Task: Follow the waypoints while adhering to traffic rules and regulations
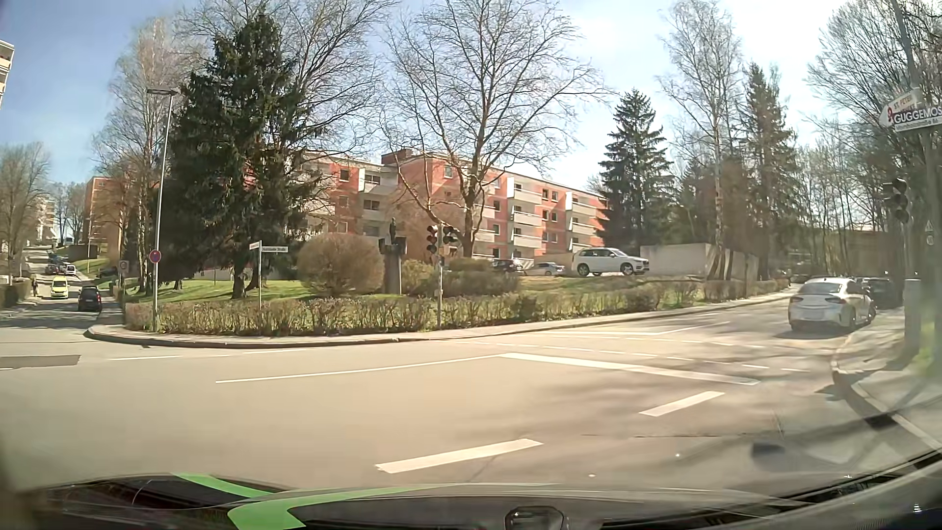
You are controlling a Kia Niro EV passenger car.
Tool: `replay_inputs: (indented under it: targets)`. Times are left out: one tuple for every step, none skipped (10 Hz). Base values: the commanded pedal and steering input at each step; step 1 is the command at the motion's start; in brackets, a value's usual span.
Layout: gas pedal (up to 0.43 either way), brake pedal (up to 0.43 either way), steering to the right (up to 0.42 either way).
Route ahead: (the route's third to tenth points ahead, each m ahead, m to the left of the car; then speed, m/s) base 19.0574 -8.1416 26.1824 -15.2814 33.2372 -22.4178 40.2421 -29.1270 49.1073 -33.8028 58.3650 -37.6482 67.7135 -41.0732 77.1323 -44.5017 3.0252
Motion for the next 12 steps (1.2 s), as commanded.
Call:
replay_inputs:
  targets:
    - [0.358,0.0,0.059]
    - [0.358,0.0,0.059]
    - [0.358,0.0,0.059]
    - [0.358,0.0,0.059]
    - [0.35,0.0,0.061]
    - [0.35,0.0,0.067]
    - [0.339,0.0,0.075]
    - [0.331,0.0,0.09]
    - [0.319,0.0,0.104]
    - [0.319,0.0,0.114]
    - [0.319,0.0,0.128]
    - [0.319,0.0,0.143]
